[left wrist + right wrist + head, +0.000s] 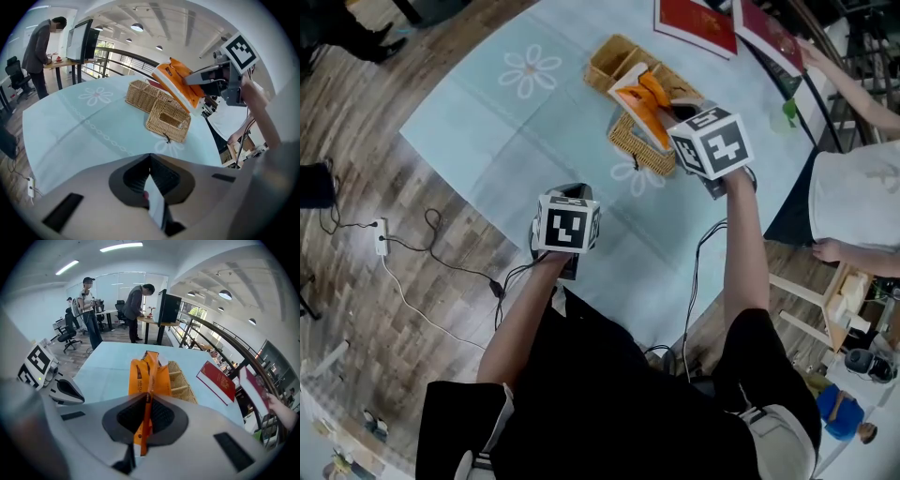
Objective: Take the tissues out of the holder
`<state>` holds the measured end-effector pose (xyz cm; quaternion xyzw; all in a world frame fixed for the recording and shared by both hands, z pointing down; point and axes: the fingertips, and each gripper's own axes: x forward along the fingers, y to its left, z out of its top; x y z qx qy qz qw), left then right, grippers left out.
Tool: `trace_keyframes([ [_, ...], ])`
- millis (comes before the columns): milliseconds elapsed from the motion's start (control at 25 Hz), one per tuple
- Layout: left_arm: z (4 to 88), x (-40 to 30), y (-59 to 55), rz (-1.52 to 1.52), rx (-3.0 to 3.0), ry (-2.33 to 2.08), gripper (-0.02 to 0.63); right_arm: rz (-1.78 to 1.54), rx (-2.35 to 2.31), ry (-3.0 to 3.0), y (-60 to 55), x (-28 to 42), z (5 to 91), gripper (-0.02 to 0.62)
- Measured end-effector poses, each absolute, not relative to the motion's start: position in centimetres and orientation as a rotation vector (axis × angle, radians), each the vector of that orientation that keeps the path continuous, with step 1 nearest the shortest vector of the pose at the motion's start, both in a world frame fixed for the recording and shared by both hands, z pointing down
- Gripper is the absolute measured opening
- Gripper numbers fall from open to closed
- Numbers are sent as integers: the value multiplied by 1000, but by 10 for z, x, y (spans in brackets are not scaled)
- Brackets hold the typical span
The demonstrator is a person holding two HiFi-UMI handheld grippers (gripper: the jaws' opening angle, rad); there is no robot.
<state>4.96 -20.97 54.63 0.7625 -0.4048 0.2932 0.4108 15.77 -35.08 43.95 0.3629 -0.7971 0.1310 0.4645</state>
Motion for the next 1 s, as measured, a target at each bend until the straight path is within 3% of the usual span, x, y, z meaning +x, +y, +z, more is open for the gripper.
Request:
trace_keyframes([
  [1000,537,-60,-144,687,1789,-1200,11,512,760,-1978,-264,18,546,12],
])
